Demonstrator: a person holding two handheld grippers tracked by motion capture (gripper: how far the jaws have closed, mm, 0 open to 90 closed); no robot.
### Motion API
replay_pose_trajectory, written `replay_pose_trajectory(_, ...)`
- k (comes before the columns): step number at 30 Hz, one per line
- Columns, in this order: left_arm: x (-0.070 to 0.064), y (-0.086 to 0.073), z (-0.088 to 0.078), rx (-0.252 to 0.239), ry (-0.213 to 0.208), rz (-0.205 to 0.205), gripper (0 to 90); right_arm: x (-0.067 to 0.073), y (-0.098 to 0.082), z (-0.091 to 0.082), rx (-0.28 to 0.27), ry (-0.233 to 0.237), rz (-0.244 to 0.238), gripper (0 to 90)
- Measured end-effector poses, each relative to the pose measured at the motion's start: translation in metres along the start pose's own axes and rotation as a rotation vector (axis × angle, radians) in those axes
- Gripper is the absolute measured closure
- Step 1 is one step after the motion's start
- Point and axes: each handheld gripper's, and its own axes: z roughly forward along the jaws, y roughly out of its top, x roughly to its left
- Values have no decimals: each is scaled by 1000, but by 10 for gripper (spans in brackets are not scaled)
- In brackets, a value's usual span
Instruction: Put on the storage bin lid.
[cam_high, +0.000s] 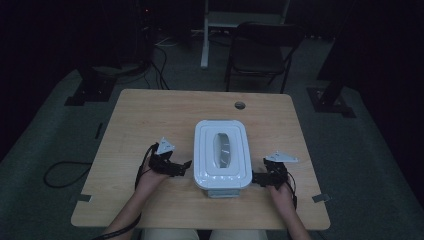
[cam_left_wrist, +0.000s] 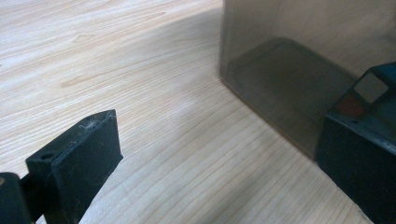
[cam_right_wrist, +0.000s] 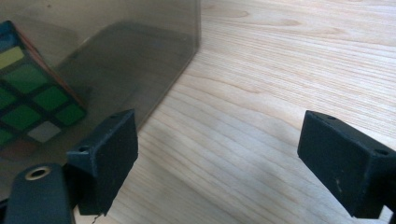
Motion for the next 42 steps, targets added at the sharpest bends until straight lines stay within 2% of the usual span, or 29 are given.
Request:
replay_pose_trajectory(6,5,-4,-6,-1,-4,-17,15,-4,2,-6,-21,-17,-2,122)
replay_pose_trajectory(17,21,-15,-19,19,28,-43,15,-15,0,-18,-38,-79,1,122)
replay_pose_trajectory(23,25,-19,-24,22,44,-53,15,-21,-4,-23,-50,-89,21,122)
replay_pose_trajectory(31,38,-28,-37,25,84,-80,15,-31,-10,-34,-68,-143,47,122)
replay_pose_trajectory(36,46,-37,-44,26,109,-104,15,-38,-16,-40,-62,-195,49,122)
replay_pose_trajectory(41,52,-45,-50,36,148,-115,15,-46,-22,-43,-65,-242,74,122)
replay_pose_trajectory(42,55,-49,-54,49,169,-121,15,-48,-23,-44,-65,-251,81,122)
